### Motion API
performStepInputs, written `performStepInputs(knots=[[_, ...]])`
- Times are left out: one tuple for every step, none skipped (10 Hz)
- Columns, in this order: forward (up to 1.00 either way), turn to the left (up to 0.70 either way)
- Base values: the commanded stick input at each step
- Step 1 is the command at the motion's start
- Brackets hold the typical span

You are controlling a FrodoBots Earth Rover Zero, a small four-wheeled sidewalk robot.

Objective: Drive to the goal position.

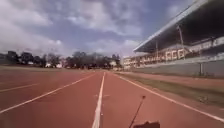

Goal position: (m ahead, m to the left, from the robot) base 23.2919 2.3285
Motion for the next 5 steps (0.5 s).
performStepInputs(knots=[[0.70, 0.00], [0.70, 0.00], [0.70, 0.00], [0.70, 0.00], [0.70, 0.00]])
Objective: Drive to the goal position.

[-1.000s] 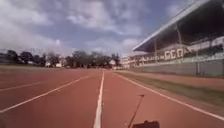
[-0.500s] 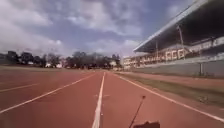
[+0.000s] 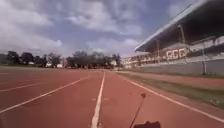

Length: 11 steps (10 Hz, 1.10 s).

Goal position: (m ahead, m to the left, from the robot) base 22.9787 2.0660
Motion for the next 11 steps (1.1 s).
performStepInputs(knots=[[0.70, 0.00], [0.70, 0.00], [0.70, 0.00], [0.70, 0.00], [0.70, 0.00], [0.70, 0.00], [0.70, 0.00], [0.70, 0.00], [0.70, 0.00], [0.70, 0.00], [0.70, 0.00]])
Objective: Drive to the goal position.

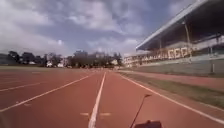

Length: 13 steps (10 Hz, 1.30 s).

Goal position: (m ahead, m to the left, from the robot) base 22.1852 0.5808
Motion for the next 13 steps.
performStepInputs(knots=[[0.70, 0.00], [0.70, 0.00], [0.70, 0.00], [0.70, 0.00], [0.70, 0.00], [0.70, 0.00], [0.70, 0.00], [0.70, 0.00], [0.70, 0.00], [0.70, 0.00], [0.70, 0.00], [0.70, 0.00], [0.70, 0.00]])
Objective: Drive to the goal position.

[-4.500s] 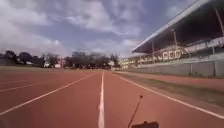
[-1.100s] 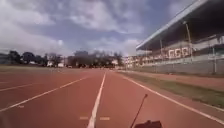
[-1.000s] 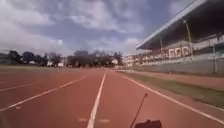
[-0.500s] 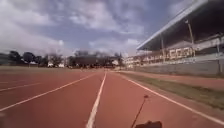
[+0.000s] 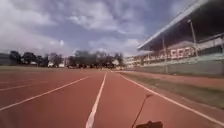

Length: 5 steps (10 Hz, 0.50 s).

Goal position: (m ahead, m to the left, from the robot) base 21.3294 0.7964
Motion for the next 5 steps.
performStepInputs(knots=[[0.70, 0.00], [0.70, 0.00], [0.70, 0.00], [0.70, 0.00], [0.70, 0.00]])
